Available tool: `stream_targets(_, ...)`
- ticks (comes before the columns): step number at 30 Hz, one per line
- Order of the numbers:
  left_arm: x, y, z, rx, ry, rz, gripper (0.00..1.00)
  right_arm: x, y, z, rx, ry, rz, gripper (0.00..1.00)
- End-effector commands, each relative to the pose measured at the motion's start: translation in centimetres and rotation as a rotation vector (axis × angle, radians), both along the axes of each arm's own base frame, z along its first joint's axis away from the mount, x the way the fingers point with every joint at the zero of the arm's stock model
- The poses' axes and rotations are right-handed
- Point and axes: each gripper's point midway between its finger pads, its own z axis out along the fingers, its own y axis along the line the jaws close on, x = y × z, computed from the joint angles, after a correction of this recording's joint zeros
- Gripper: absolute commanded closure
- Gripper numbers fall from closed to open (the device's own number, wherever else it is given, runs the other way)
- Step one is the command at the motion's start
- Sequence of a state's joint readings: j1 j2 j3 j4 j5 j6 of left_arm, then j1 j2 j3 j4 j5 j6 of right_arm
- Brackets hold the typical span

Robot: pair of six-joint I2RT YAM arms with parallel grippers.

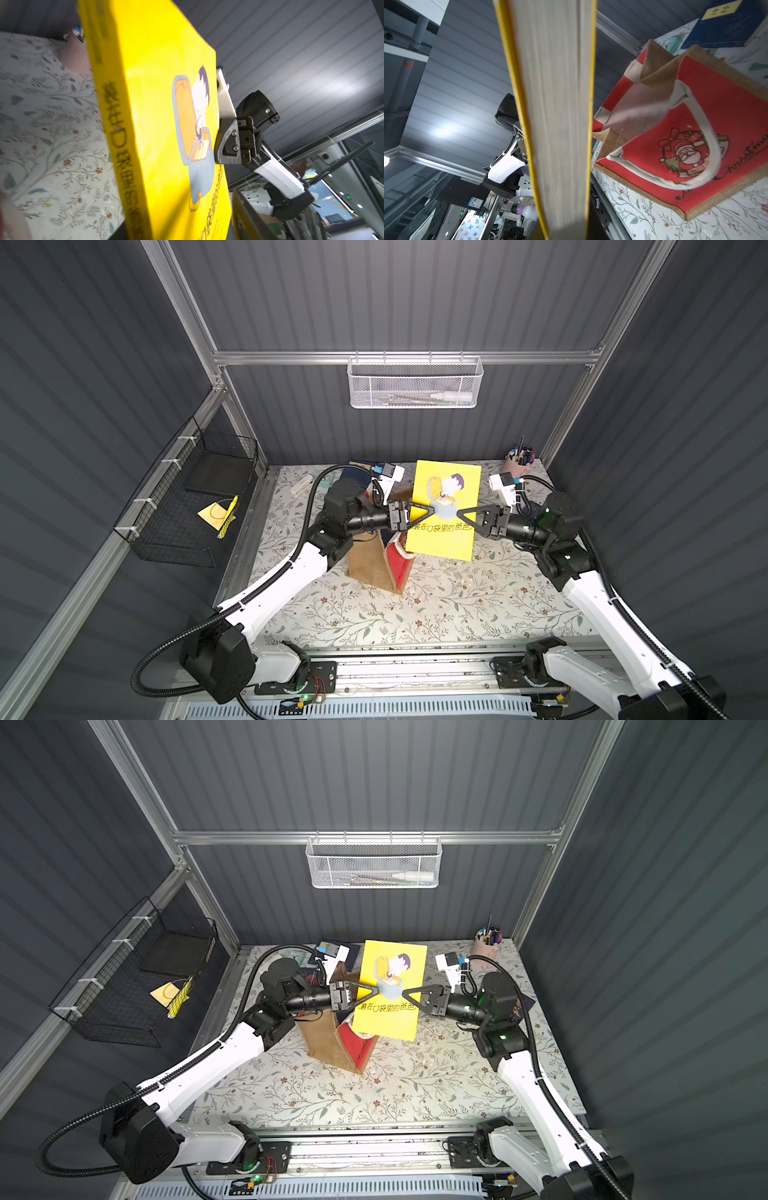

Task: Put the books into the canvas bag
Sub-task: Pick up the book from the center of the board.

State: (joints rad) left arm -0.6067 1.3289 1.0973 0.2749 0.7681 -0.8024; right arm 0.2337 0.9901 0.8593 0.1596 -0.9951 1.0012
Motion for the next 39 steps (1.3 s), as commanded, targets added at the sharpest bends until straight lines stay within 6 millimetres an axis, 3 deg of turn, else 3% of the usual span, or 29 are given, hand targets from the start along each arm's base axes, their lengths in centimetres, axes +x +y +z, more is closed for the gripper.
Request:
stream_targets(1, 0.8, 1.3, 1.0, -0.031, 0.002, 0.059, 0.26, 0.1, -0.4, 3.1, 0.013, -0.118, -0.041, 0.94)
stream_targets(6, 2.1, 2.3, 0.9, -0.072, 0.034, 0.112, 0.21, 0.4, -0.3, 3.3, 0.024, -0.112, -0.036, 0.94)
stream_targets(10, 2.3, 1.5, 1.1, -0.100, 0.051, 0.062, 0.28, 0.6, -0.2, 3.4, 0.039, -0.106, -0.032, 0.93)
stream_targets(16, 2.0, 0.8, 1.5, -0.150, 0.057, -0.010, 0.48, 1.2, 0.2, 3.1, 0.055, -0.080, -0.018, 0.92)
stream_targets(21, 1.7, 0.6, 1.4, -0.165, 0.056, -0.046, 0.77, 1.5, 0.5, 3.0, 0.068, -0.070, -0.005, 0.91)
stream_targets(25, 1.5, 0.6, 1.6, -0.172, 0.047, -0.057, 0.94, 1.5, 1.0, 2.9, 0.061, -0.050, 0.019, 0.88)
stream_targets(28, 1.1, 0.7, 2.0, -0.168, 0.033, -0.061, 1.00, 1.6, 1.2, 2.4, 0.039, -0.031, 0.017, 0.78)
stream_targets(31, 0.6, 1.3, 2.1, -0.110, -0.001, -0.034, 1.00, 1.9, 1.3, 1.5, -0.003, -0.005, -0.014, 0.51)
stream_targets(33, 0.3, 2.1, 2.0, -0.041, -0.020, 0.021, 1.00, 2.1, 1.5, 0.8, -0.045, -0.001, -0.033, 0.42)
stream_targets(35, 0.2, 3.6, 1.8, 0.057, -0.061, 0.117, 1.00, 2.3, 1.7, -0.2, -0.093, 0.017, -0.056, 0.34)
stream_targets(39, 0.5, 7.7, 1.5, 0.239, -0.132, 0.349, 1.00, 3.0, 2.2, -1.8, -0.161, 0.064, -0.100, 0.27)
